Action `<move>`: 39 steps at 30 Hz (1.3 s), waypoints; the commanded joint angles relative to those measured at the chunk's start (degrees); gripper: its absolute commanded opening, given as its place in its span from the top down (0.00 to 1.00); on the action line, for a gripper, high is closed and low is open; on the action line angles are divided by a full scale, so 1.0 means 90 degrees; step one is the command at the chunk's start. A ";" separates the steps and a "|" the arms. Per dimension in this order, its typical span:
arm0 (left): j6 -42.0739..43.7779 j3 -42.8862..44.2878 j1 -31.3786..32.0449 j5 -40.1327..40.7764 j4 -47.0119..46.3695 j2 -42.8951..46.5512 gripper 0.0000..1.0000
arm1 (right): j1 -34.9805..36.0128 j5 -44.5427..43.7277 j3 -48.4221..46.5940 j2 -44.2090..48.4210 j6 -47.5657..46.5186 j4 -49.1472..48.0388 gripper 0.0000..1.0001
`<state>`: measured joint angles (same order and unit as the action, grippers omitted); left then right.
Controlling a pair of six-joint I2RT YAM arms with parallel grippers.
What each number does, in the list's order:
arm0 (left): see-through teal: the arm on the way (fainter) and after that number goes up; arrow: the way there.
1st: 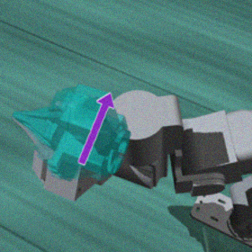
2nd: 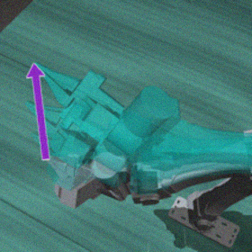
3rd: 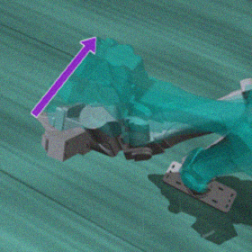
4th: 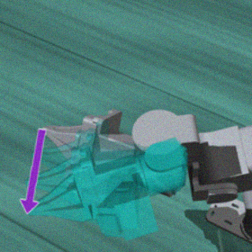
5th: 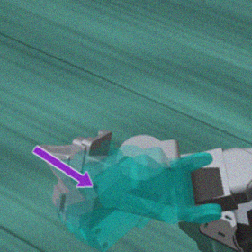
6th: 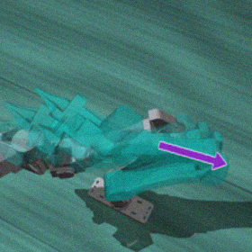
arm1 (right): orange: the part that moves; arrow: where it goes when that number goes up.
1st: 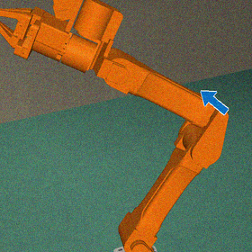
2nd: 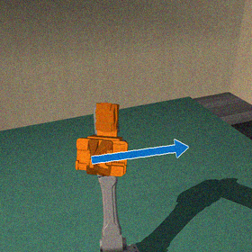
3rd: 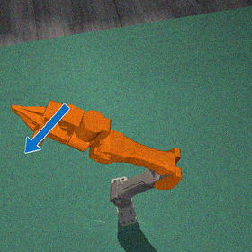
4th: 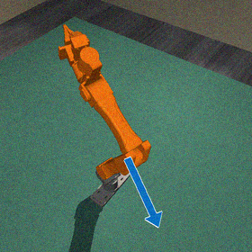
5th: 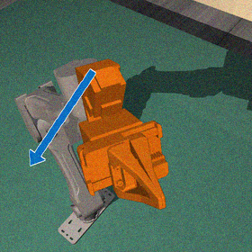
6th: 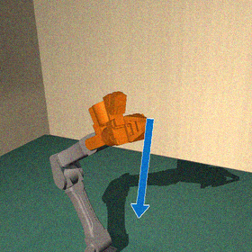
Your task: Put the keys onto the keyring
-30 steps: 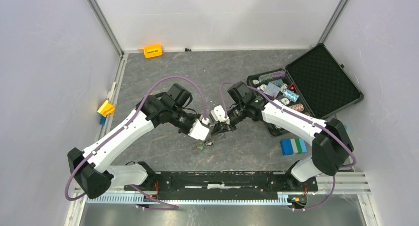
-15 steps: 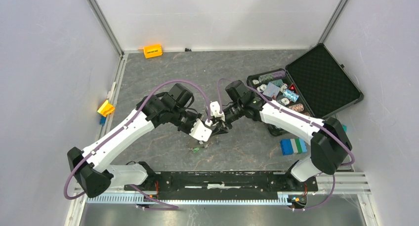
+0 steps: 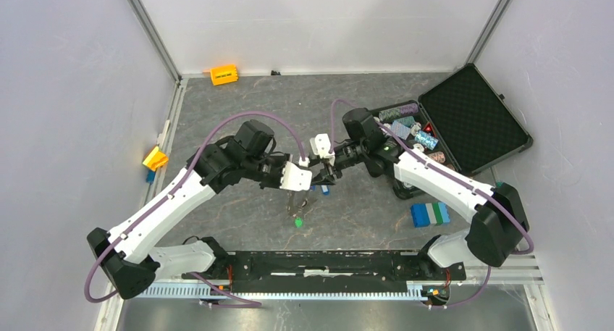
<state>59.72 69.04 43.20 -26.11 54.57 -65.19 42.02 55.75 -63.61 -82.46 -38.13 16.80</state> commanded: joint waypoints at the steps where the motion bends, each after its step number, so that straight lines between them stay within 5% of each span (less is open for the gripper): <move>1: -0.1664 0.0185 0.0003 0.0690 -0.0804 0.0149 0.98 | -0.0041 -0.0033 -0.0040 0.0340 0.0494 -0.0498 0.48; 16: -0.3204 0.0259 0.0011 0.1035 -0.1178 -0.0113 0.98 | -0.0046 -0.0462 0.0149 0.0221 0.1507 -0.1357 0.61; 39: -0.3560 -0.0150 0.0005 0.1067 -0.1841 0.0258 0.98 | -0.0175 0.0036 0.0904 0.0318 0.2175 -0.2497 0.64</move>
<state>30.22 67.40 43.20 -15.81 46.13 -66.02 41.17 55.27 -57.17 -80.62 -20.47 -3.88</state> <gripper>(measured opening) 0.022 0.352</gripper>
